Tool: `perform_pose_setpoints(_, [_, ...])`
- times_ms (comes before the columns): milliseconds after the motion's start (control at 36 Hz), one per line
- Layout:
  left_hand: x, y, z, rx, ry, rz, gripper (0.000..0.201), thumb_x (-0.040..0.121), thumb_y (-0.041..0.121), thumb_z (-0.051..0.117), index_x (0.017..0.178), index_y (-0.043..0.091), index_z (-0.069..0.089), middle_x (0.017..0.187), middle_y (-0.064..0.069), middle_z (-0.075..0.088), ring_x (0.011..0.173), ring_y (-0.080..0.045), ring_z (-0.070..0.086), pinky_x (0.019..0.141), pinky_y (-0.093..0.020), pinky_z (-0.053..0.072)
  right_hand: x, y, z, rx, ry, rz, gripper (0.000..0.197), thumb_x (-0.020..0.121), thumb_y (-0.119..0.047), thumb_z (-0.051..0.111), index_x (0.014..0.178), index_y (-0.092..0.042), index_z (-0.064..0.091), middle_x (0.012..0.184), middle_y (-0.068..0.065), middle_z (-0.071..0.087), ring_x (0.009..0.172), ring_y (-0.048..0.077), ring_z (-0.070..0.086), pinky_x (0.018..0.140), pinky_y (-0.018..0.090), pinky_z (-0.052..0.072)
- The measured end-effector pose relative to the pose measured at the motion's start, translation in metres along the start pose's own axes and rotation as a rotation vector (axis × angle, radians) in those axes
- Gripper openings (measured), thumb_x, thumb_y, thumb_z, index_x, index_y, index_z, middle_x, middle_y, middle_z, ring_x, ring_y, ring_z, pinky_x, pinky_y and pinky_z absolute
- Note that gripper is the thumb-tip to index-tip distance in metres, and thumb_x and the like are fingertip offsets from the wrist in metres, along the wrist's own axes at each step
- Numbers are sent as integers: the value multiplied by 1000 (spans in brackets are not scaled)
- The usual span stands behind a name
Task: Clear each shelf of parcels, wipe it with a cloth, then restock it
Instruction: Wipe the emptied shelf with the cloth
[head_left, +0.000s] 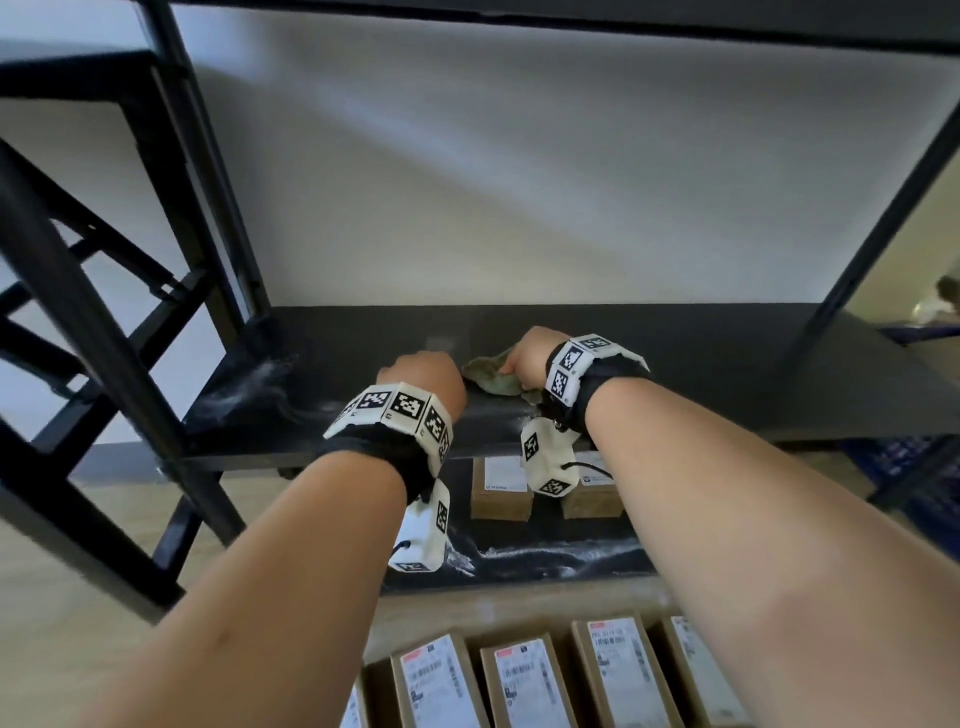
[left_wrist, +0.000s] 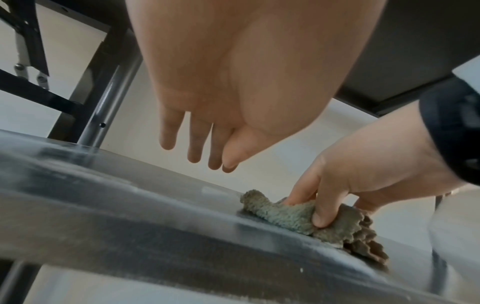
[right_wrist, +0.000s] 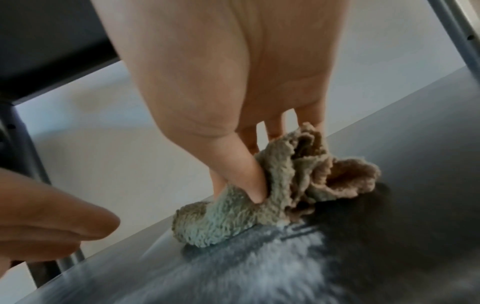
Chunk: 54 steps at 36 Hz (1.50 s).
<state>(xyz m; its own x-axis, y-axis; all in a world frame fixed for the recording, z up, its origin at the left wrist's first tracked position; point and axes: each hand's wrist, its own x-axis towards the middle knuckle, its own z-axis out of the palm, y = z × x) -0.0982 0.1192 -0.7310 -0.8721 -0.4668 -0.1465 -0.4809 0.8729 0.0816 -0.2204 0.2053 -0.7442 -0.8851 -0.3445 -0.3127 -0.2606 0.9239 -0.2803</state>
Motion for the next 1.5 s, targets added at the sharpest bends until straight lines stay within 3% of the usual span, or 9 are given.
perform_pose_setpoints(56, [-9, -2, 3, 0, -19, -14, 35, 91, 12, 44, 124, 8, 55, 122, -12, 59, 111, -29, 56, 92, -38, 47, -19, 1, 1, -18, 30, 5, 52, 63, -62, 65, 80, -13, 68, 84, 6, 70, 79, 28, 68, 85, 43, 54])
perform_pose_setpoints(222, [-24, -10, 10, 6, -15, -20, 33, 93, 15, 43, 122, 9, 56, 124, -12, 57, 113, -29, 55, 95, -40, 45, -38, 15, -3, -82, 58, -9, 39, 83, -49, 63, 79, -10, 66, 82, 6, 69, 70, 22, 65, 62, 28, 50])
perform_pose_setpoints(333, [-32, -16, 11, 10, -11, -9, 35, 91, 13, 44, 124, 10, 55, 127, -12, 55, 115, -29, 53, 94, -39, 43, -51, 47, -12, 19, 196, 80, 55, 83, -65, 55, 81, -10, 57, 72, 4, 57, 60, 22, 53, 63, 31, 43])
perform_pose_setpoints(528, [-34, -25, 13, -12, -30, -27, 43, 90, 11, 45, 133, 12, 49, 135, -11, 50, 123, -30, 47, 101, -40, 41, -64, 50, -8, -31, 211, 174, 34, 91, -37, 51, 83, -5, 61, 68, 7, 60, 60, 23, 58, 62, 30, 43])
perform_pose_setpoints(694, [-32, -40, 16, 11, -28, -71, 46, 90, 11, 46, 135, 13, 48, 137, -10, 49, 123, -28, 47, 102, -39, 40, -64, 8, 5, -31, 164, 88, 28, 76, -37, 61, 66, -11, 61, 64, 7, 67, 60, 27, 66, 71, 36, 55])
perform_pose_setpoints(917, [-30, -59, 14, 49, -38, -122, 45, 91, 13, 46, 136, 13, 46, 138, -10, 48, 124, -29, 47, 99, -40, 40, -69, -41, 28, 81, 95, -94, 34, 92, -33, 52, 65, -14, 46, 68, 4, 53, 73, 27, 59, 76, 36, 51])
perform_pose_setpoints(1167, [-27, -61, 11, 68, -31, -125, 41, 91, 13, 48, 132, 12, 49, 133, -12, 51, 120, -29, 49, 98, -41, 43, -58, -6, 4, 185, 226, 32, 33, 94, -39, 51, 92, -7, 60, 93, 11, 63, 84, 30, 62, 71, 32, 45])
perform_pose_setpoints(1361, [-18, -59, 5, 75, -47, -132, 42, 91, 12, 47, 133, 12, 48, 135, -12, 49, 121, -30, 49, 97, -41, 40, -46, 3, 15, 13, 189, 154, 34, 96, -24, 43, 116, -4, 62, 122, 17, 60, 107, 37, 61, 94, 43, 50])
perform_pose_setpoints(1500, [-11, -60, 1, 77, -16, -128, 37, 90, 11, 47, 127, 10, 51, 131, -13, 51, 120, -31, 49, 99, -42, 41, -47, -33, 29, 6, 114, 36, 41, 96, -30, 46, 127, -5, 56, 129, 16, 53, 112, 39, 57, 97, 47, 47])
